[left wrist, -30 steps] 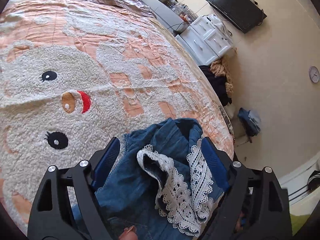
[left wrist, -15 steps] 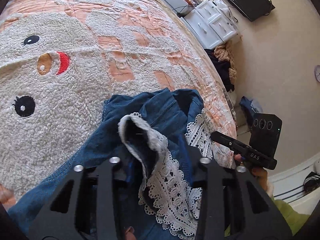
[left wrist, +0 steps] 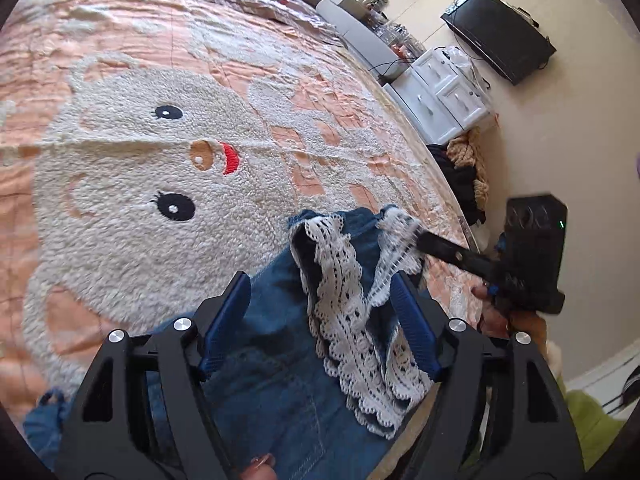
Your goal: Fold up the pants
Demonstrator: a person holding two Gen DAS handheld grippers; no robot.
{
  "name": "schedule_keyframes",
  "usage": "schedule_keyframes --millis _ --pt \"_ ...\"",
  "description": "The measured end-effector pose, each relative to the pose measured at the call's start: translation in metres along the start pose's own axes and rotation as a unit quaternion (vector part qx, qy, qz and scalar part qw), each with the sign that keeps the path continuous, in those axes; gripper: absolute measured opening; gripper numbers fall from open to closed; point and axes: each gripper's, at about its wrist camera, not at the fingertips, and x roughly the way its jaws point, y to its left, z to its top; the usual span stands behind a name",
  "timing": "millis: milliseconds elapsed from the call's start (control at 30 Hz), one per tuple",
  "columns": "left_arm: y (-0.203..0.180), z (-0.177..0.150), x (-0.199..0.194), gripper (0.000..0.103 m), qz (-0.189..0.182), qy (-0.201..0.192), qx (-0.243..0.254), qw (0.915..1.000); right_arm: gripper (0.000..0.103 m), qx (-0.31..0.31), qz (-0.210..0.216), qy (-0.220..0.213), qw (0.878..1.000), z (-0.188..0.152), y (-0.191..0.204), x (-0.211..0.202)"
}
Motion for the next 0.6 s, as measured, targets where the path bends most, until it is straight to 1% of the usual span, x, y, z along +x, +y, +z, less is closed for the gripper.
schedule_keyframes --millis 33,133,167,233,300,367,400,433,500,533,600 --pt "-0.007 -0.009 -0.008 0.064 0.003 -0.002 0.012 0.9999 0.009 -0.005 0.000 0.008 1.000 0.003 0.005 0.007" --pt "-0.038 -0.035 -0.017 0.064 0.014 0.010 0.058 0.9981 0.009 -0.019 0.004 0.044 0.999 0.013 0.014 0.036" --pt "-0.048 -0.044 -0.015 0.064 0.010 0.018 0.074 0.9970 0.009 -0.022 0.006 0.057 0.998 0.015 0.018 0.046" --pt "-0.068 -0.061 -0.009 0.064 0.017 0.029 0.100 0.9945 0.009 -0.024 0.001 0.080 0.996 0.019 0.023 0.065" --pt "-0.083 -0.076 0.002 0.064 0.011 0.045 0.117 0.9921 0.010 -0.039 -0.012 0.100 0.994 0.020 0.029 0.078" --pt "-0.093 -0.088 0.011 0.064 0.017 0.049 0.121 0.9913 0.013 -0.063 -0.025 0.118 0.991 0.021 0.033 0.088" --pt "-0.096 -0.092 0.016 0.064 0.013 0.053 0.117 0.9916 0.015 -0.067 -0.028 0.121 0.990 0.022 0.035 0.088" --pt "-0.097 -0.094 0.021 0.064 0.005 0.055 0.105 0.9929 0.019 -0.071 -0.021 0.124 0.989 0.024 0.036 0.086" --pt "-0.096 -0.094 0.030 0.064 0.000 0.058 0.086 0.9946 0.038 -0.083 -0.024 0.110 0.990 0.028 0.040 0.075" --pt "-0.097 -0.094 0.034 0.064 0.009 0.055 0.085 0.9948 0.041 -0.087 -0.025 0.106 0.990 0.029 0.041 0.070" --pt "-0.096 -0.091 0.042 0.064 0.029 0.055 0.076 0.9952 0.043 -0.098 -0.028 0.103 0.989 0.030 0.043 0.063"
